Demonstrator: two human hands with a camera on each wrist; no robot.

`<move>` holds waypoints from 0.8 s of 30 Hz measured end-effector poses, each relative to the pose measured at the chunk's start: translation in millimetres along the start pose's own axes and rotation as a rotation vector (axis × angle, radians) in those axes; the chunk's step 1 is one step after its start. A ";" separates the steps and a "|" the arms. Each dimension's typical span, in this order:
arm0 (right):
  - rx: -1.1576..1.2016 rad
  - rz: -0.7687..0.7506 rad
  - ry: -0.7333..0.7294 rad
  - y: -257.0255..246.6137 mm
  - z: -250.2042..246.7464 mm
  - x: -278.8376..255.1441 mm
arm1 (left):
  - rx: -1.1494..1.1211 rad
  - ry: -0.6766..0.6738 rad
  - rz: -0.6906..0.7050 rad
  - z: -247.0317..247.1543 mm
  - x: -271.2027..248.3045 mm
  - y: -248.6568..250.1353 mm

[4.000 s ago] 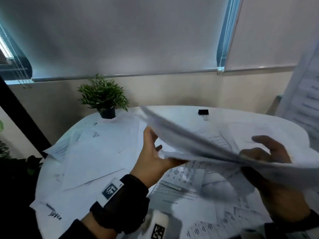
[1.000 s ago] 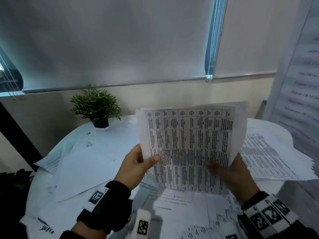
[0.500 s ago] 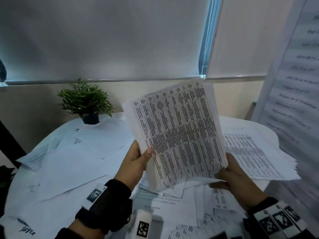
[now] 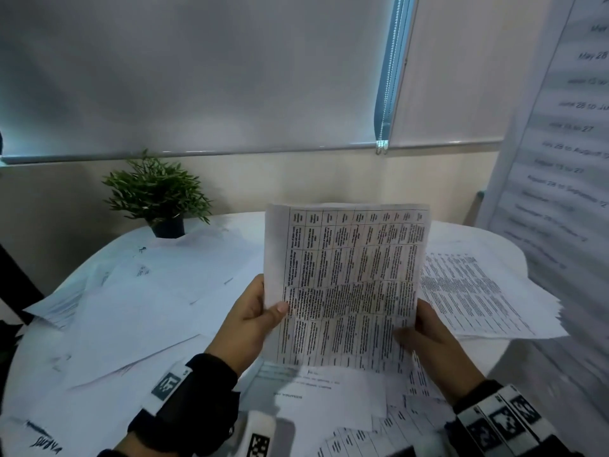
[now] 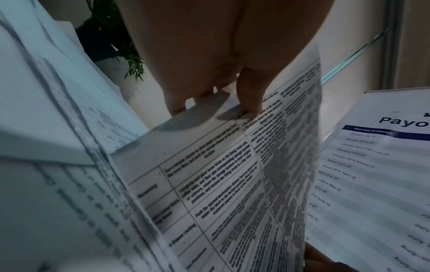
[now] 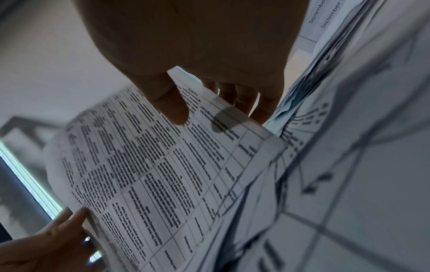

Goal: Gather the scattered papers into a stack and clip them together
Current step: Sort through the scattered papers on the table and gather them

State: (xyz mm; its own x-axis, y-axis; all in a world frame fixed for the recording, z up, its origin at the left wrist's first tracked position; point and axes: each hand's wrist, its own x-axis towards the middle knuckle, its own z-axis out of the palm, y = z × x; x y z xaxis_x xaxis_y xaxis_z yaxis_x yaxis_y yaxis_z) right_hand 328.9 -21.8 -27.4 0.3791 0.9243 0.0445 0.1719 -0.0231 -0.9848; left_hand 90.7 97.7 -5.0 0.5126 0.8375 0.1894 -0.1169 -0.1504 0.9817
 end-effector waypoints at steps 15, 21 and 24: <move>0.242 -0.004 0.157 -16.5 -22.2 3.1 | -0.179 0.165 -0.012 15.5 9.9 8.5; -0.054 0.288 0.708 1.2 -147.3 50.6 | 0.614 0.101 -0.183 -30.5 7.8 -1.7; -0.467 0.455 0.677 25.4 -182.9 61.1 | 1.053 -0.076 -0.230 -45.1 5.0 -8.4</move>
State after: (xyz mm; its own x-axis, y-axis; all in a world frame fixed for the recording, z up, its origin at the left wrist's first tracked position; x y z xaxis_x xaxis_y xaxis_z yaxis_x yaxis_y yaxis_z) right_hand 522.7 -35.6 -19.1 0.9225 0.3739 -0.0955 0.1689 -0.6139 -0.7711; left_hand 55.9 126.9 -13.2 0.4844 0.8741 -0.0369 0.7606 -0.3999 0.5115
